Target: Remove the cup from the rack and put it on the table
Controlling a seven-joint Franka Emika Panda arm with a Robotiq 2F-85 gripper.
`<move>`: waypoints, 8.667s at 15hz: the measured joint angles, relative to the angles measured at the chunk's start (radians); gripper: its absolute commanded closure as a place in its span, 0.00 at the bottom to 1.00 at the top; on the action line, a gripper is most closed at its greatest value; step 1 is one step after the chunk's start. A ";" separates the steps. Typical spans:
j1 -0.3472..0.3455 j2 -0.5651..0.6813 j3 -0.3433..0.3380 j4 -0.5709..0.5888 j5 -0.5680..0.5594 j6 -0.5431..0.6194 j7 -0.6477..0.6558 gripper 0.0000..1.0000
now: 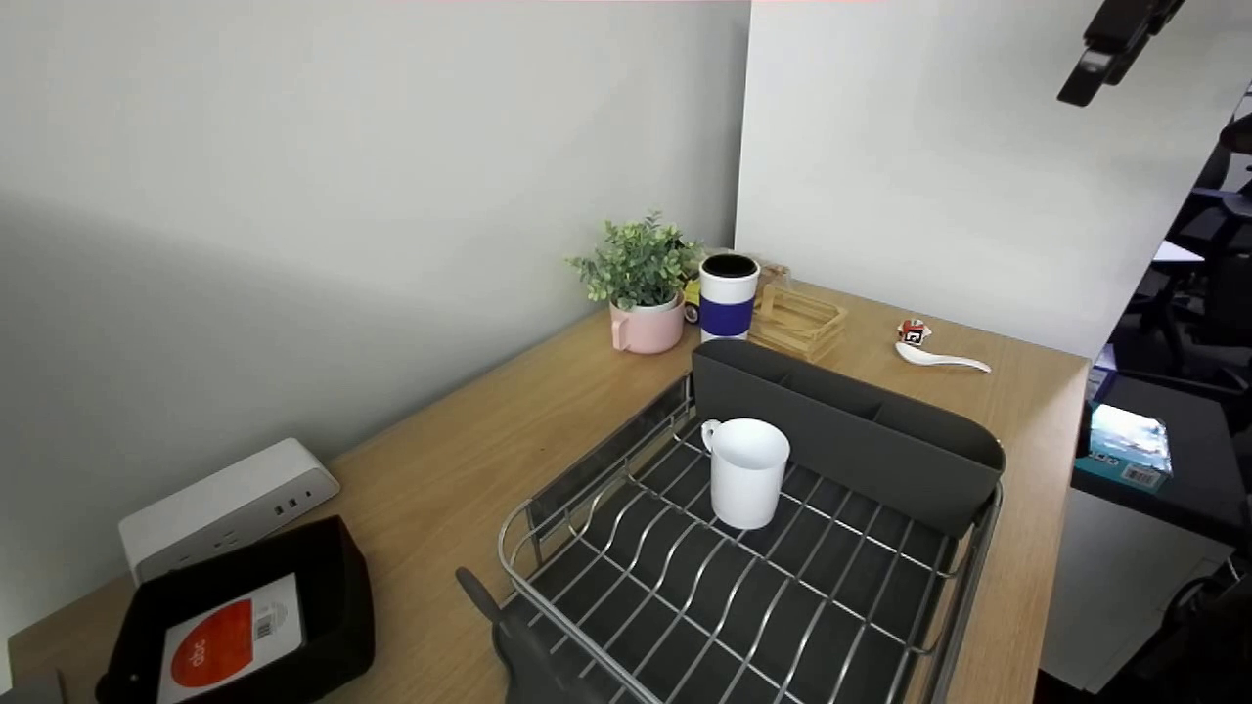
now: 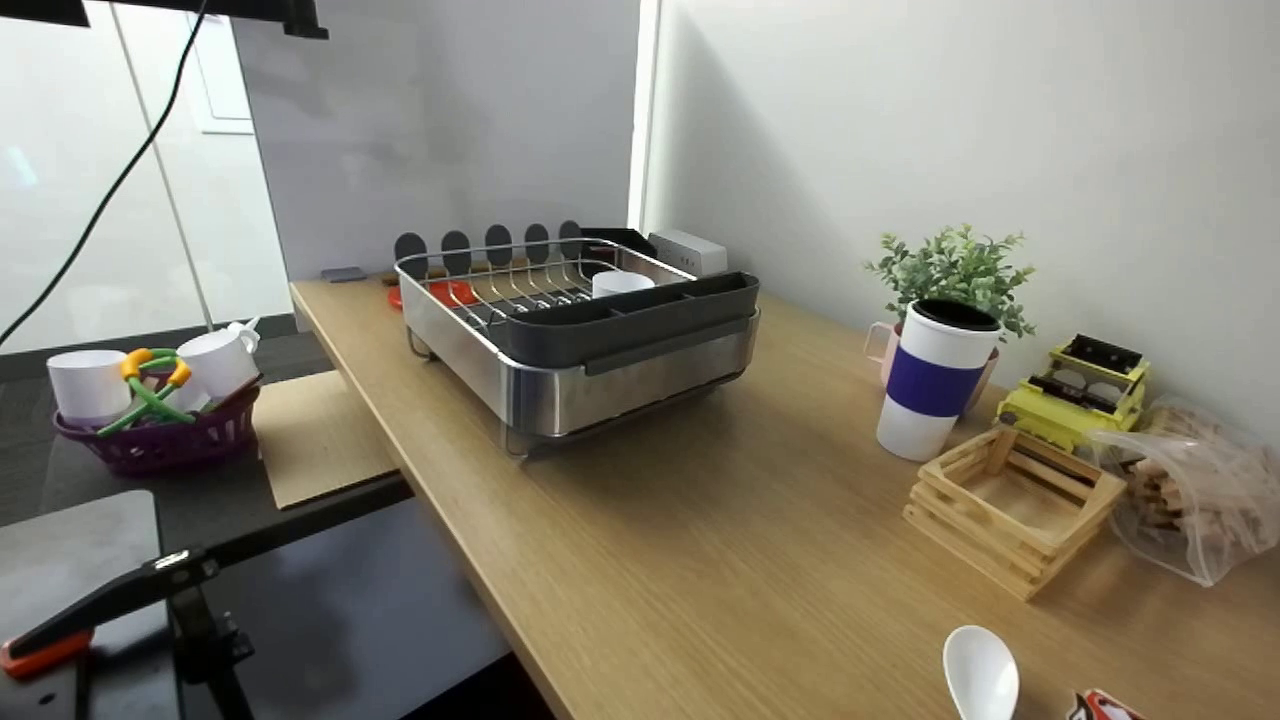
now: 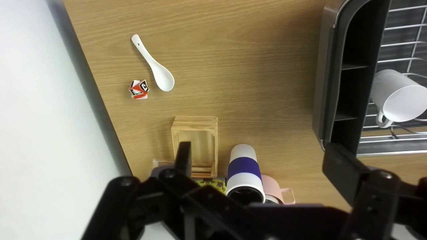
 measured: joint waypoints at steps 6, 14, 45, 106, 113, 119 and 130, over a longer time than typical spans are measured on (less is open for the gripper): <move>0.042 0.047 0.020 0.050 0.000 -0.027 -0.022 0.00; 0.081 0.139 0.050 0.151 -0.006 -0.044 -0.055 0.00; 0.186 0.499 0.145 0.576 0.038 -0.162 0.198 0.00; 0.267 1.074 0.143 1.081 0.070 -0.237 0.131 0.00; 0.291 1.081 0.144 1.040 0.098 -0.175 0.227 0.00; 0.317 1.068 0.144 0.999 0.121 -0.116 0.320 0.00; 0.326 1.045 0.128 0.896 0.121 -0.069 0.428 0.00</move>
